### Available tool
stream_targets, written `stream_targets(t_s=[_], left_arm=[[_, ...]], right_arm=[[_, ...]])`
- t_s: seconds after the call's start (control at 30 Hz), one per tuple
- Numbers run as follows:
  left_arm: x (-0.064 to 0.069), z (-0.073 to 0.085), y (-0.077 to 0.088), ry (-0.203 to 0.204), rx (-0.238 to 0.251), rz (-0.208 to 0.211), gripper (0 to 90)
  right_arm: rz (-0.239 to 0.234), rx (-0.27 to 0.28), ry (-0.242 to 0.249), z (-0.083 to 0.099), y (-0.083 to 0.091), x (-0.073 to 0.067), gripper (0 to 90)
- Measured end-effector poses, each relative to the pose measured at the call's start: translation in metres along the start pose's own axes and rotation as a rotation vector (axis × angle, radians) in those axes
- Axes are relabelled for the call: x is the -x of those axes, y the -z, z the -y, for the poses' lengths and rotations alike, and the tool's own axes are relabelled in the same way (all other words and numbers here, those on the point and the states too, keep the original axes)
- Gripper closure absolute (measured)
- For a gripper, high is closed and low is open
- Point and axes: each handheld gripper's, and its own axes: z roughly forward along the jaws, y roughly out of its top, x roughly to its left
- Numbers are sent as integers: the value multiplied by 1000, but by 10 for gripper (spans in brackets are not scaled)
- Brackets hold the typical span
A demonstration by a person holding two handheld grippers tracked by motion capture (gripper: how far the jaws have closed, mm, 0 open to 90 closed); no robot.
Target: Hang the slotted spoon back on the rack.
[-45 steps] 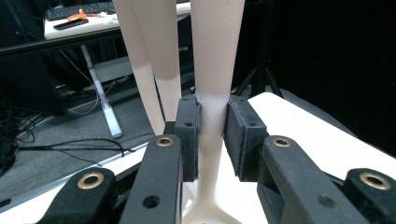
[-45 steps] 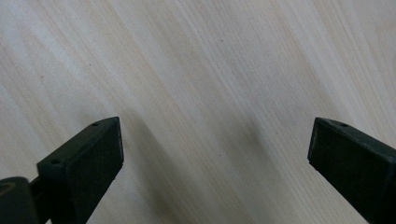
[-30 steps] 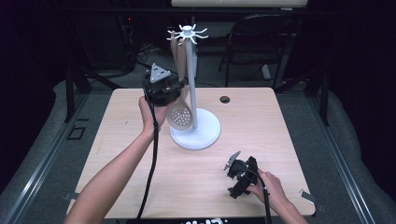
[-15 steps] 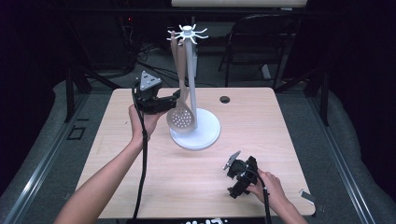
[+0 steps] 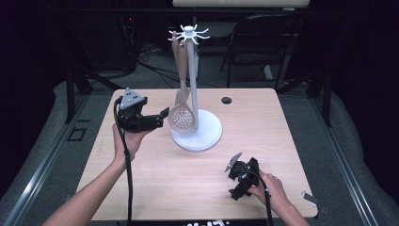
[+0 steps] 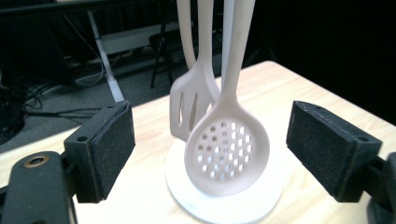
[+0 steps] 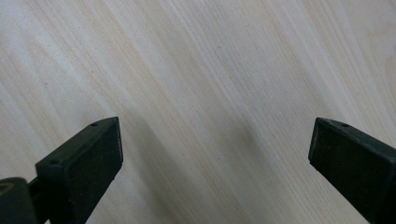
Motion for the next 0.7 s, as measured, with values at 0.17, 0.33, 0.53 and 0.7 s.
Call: stream_targets(t_s=[0.17,0.33,0.53,0.7], left_arm=[[-3,18,14,10,-26,9,111],[-5,38,24,11,-58,8,104],[-12,64,32,31,-111,-2,98],[-15,86,40,60,-140,-6,94]], right_arm=[[7,-6,7,-1,1,-1,25],[7,-3,9,-1,0,-1,25],[6,-13,10,-1,0,-2,25],[-1,-2,7,-1,-1,-1,25]])
